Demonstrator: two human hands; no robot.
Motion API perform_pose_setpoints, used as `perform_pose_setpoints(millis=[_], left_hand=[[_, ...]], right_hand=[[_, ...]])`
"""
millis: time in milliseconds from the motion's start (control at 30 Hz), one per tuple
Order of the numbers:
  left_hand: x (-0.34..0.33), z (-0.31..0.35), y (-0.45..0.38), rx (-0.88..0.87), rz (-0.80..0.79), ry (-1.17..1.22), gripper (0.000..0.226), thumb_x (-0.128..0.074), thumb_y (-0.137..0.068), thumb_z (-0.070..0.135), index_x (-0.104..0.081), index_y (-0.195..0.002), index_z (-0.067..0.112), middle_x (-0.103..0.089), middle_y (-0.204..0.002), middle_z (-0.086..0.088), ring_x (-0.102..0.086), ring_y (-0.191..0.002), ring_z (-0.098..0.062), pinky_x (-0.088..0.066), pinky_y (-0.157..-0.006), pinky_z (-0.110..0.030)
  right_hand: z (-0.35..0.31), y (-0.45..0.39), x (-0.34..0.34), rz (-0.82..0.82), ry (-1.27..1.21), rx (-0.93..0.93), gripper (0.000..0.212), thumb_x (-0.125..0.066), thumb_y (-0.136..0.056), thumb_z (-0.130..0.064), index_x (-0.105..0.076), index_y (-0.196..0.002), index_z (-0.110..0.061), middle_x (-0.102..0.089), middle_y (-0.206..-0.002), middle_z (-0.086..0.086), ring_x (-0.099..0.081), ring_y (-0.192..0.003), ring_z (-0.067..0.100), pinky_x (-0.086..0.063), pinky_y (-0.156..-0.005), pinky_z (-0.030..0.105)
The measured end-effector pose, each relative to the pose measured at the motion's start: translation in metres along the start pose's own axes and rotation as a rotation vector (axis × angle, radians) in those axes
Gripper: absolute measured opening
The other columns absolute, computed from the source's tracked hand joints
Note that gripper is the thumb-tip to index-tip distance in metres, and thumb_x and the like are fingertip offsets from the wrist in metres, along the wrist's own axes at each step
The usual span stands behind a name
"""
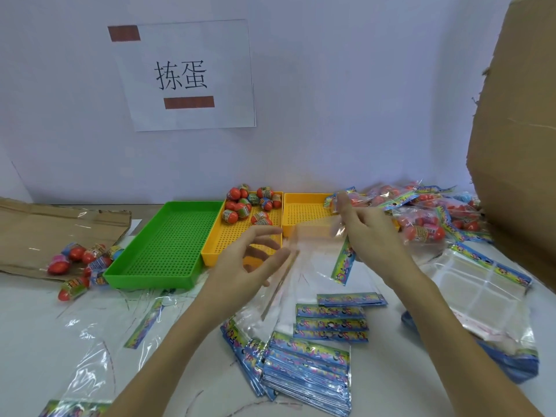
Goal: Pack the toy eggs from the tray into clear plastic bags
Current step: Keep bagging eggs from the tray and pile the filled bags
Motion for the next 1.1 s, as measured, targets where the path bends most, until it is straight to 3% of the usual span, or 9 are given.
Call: perform_pose_setpoints(millis=[133, 267, 333, 433, 567, 700, 800, 900, 1100], left_hand=[[-0.004, -0.005, 0.002, -0.154, -0.134, -0.291, 0.041, -0.061, -0.091, 0.068, -0.068, -0.126, 0.049, -0.053, -0.133, 0.024, -0.049, -0.131, -0.002, -0.048, -0.1, -0.02], [-0.01, -0.011, 0.005, -0.162, -0.161, -0.527, 0.048, -0.05, -0.094, 0.065, -0.079, -0.114, 0.033, -0.051, -0.144, 0.018, -0.035, -0.141, -0.006, -0.031, -0.117, -0.042], [-0.011, -0.01, 0.005, -0.185, -0.154, -0.597, 0.048, -0.052, -0.094, 0.059, -0.08, -0.114, 0.026, -0.055, -0.144, 0.013, -0.037, -0.14, -0.009, -0.03, -0.118, -0.046], [-0.008, -0.005, 0.005, -0.172, -0.065, -0.398, 0.046, -0.053, -0.098, 0.059, -0.081, -0.113, 0.026, -0.067, -0.132, 0.015, -0.051, -0.131, -0.006, -0.04, -0.112, -0.041], [-0.007, 0.003, -0.004, 0.176, 0.022, 0.301, 0.077, -0.039, -0.094, 0.078, -0.078, -0.119, 0.018, -0.08, -0.115, -0.001, -0.074, -0.104, -0.015, -0.056, -0.092, -0.032], [0.005, 0.002, -0.008, 0.221, 0.123, 0.775, 0.059, -0.067, -0.088, 0.041, -0.061, -0.133, 0.003, -0.077, -0.118, -0.02, -0.078, -0.096, -0.026, -0.063, -0.076, -0.027], [0.015, -0.005, -0.007, 0.224, 0.249, 0.764, 0.047, -0.077, -0.081, 0.012, -0.066, -0.126, 0.003, -0.078, -0.101, -0.015, -0.075, -0.075, -0.017, -0.06, -0.069, -0.024], [0.02, -0.004, -0.006, 0.214, 0.267, 0.642, 0.035, -0.081, -0.078, 0.017, -0.075, -0.111, 0.006, -0.077, -0.094, -0.011, -0.063, -0.064, -0.013, -0.053, -0.07, -0.027], [0.016, 0.004, -0.002, 0.096, 0.239, 0.367, 0.019, -0.085, -0.077, 0.028, -0.08, -0.089, 0.014, -0.07, -0.073, 0.0, -0.054, -0.058, -0.008, -0.046, -0.054, -0.017]], right_hand=[[0.002, -0.001, 0.0, 0.1, 0.019, 0.112, 0.056, -0.044, -0.108, -0.046, -0.064, -0.059, -0.027, -0.045, -0.042, -0.015, -0.043, -0.045, 0.007, -0.031, -0.056, 0.031], [-0.004, 0.001, 0.006, 0.313, -0.174, 0.189, 0.052, -0.048, -0.109, -0.042, -0.058, -0.058, -0.031, -0.049, -0.049, -0.01, -0.042, -0.048, 0.013, -0.034, -0.053, 0.033], [-0.007, 0.002, 0.007, 0.349, -0.311, 0.186, 0.05, -0.047, -0.109, -0.043, -0.062, -0.069, -0.016, -0.06, -0.063, 0.014, -0.05, -0.057, 0.031, -0.04, -0.057, 0.043], [-0.013, 0.006, 0.0, 0.282, -0.489, 0.145, 0.049, -0.047, -0.108, -0.043, -0.057, -0.07, -0.013, -0.05, -0.069, 0.029, -0.042, -0.058, 0.027, -0.035, -0.053, 0.037], [-0.017, 0.013, -0.021, 0.056, -0.514, 0.147, 0.038, -0.047, -0.107, -0.037, -0.059, -0.08, -0.013, -0.05, -0.055, -0.006, -0.04, -0.044, 0.009, -0.034, -0.041, 0.018], [-0.017, 0.019, -0.037, -0.219, -0.302, 0.202, 0.034, -0.051, -0.106, -0.034, -0.057, -0.081, -0.012, -0.055, -0.056, -0.003, -0.047, -0.043, 0.014, -0.041, -0.04, 0.026], [-0.014, 0.021, -0.039, -0.287, -0.131, 0.179, 0.036, -0.05, -0.107, -0.037, -0.062, -0.081, -0.015, -0.063, -0.058, 0.003, -0.055, -0.043, 0.02, -0.047, -0.046, 0.03], [-0.013, 0.021, -0.038, -0.32, -0.138, 0.119, 0.046, -0.041, -0.109, -0.042, -0.067, -0.085, -0.012, -0.068, -0.058, 0.007, -0.061, -0.046, 0.02, -0.052, -0.05, 0.03], [-0.018, 0.014, -0.037, -0.39, -0.712, -0.195, 0.074, -0.036, -0.093, -0.069, -0.069, -0.12, -0.008, -0.078, -0.103, 0.018, -0.076, -0.091, 0.034, -0.062, -0.076, 0.038]])
Point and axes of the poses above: each hand's wrist, its own y-axis away from the middle knuckle, its own x-axis out of the back of the hand, z = x × y, the point moved 2 cm from there along -y, towards the middle knuckle
